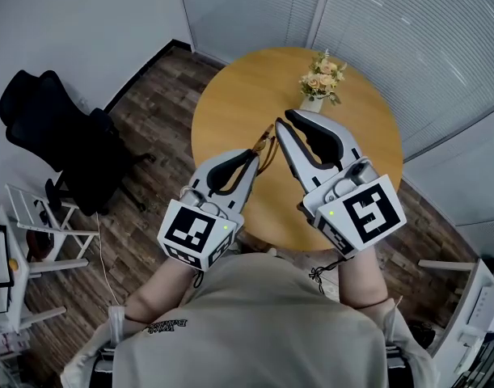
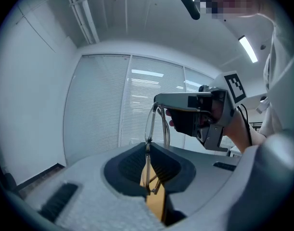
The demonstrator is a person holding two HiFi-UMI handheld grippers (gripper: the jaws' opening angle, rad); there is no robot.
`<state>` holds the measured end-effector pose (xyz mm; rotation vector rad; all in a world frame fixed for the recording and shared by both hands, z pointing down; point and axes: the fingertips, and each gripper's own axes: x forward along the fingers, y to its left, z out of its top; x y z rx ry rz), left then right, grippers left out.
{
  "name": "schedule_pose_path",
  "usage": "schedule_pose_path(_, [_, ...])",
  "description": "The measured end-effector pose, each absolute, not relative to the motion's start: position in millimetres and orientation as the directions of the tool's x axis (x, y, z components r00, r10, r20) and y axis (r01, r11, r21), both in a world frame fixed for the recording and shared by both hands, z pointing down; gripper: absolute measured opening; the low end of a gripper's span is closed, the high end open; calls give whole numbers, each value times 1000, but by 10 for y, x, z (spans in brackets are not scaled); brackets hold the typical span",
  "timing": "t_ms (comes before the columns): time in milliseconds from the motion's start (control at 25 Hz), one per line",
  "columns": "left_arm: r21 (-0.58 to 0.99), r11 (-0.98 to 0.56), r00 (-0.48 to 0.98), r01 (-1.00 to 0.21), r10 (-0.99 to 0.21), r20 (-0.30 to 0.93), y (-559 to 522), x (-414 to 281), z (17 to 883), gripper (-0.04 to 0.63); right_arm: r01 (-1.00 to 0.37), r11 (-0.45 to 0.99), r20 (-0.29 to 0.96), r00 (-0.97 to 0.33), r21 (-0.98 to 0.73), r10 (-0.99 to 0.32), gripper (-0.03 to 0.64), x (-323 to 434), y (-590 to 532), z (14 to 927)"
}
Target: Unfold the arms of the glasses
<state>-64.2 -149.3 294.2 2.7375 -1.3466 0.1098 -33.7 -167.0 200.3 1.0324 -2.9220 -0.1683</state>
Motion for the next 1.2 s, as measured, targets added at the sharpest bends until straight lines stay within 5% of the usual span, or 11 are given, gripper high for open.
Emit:
schedule_pose_path(560, [135,-515,525,-847,-850,47,-1662,-955,2859,43,-675,733,46,-733,83,-679,40,-65,-1739,2260])
schedule_pose_path(1200, [239,-465,484,-852,-875,22,-1778,-1179,2841,43,-697,717,234,-700,-21,-674,40,173,-1605,3107])
